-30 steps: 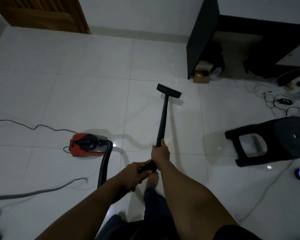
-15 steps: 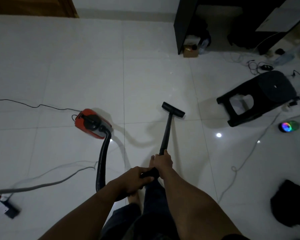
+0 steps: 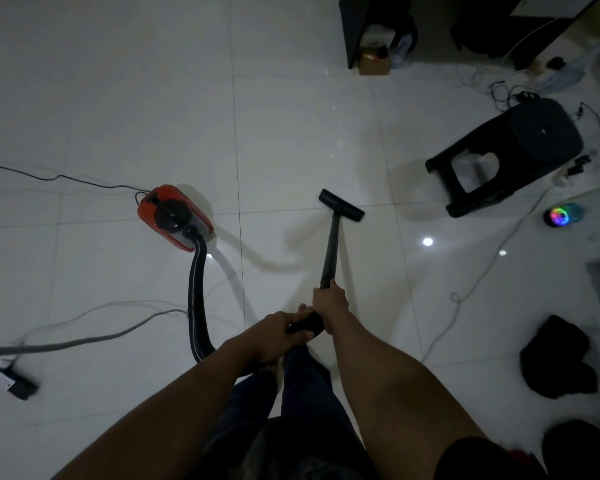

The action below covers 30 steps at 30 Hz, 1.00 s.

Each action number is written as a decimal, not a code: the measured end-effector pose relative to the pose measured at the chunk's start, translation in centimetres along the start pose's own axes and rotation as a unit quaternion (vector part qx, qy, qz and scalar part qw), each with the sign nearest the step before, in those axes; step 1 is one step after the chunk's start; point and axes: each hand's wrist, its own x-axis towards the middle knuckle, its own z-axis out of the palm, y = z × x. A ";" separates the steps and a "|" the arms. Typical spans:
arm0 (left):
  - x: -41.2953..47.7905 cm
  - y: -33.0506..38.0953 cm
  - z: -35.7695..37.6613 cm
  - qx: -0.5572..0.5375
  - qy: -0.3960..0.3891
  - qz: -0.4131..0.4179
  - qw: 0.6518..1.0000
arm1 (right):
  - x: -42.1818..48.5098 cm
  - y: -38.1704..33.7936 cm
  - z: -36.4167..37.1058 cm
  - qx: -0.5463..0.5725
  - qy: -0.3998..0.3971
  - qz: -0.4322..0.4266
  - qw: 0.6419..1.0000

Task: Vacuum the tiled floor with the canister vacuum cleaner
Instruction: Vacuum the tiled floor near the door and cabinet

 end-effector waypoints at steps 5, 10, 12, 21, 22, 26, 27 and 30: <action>2.2 1.3 0.6 -0.012 0.009 0.012 1.000 | 1.8 -1.1 -2.0 -0.006 -0.006 0.002 1.000; 4.5 3.6 1.0 -0.017 0.011 0.001 1.000 | 3.8 -1.9 -4.5 -0.019 -0.007 -0.009 1.000; 6.0 4.0 1.1 -0.022 0.005 -0.017 1.000 | 4.9 -2.5 -5.4 -0.023 -0.013 -0.012 1.000; 13.6 10.5 0.8 -0.070 0.042 -0.055 0.995 | 11.6 -7.7 -11.8 -0.110 -0.043 -0.064 0.991; 14.6 11.5 0.7 -0.074 0.050 -0.058 0.994 | 12.5 -8.6 -12.6 -0.112 -0.047 -0.063 0.991; 18.3 15.2 -0.7 -0.059 0.079 -0.058 0.993 | 16.0 -12.4 -15.2 -0.102 -0.057 -0.063 0.991; 19.4 16.1 -1.0 -0.050 0.082 -0.055 0.994 | 16.9 -13.2 -15.8 -0.093 -0.057 -0.059 0.992; 21.2 17.9 -1.7 -0.037 0.090 -0.061 0.993 | 18.2 -14.6 -17.3 -0.055 -0.057 -0.027 0.996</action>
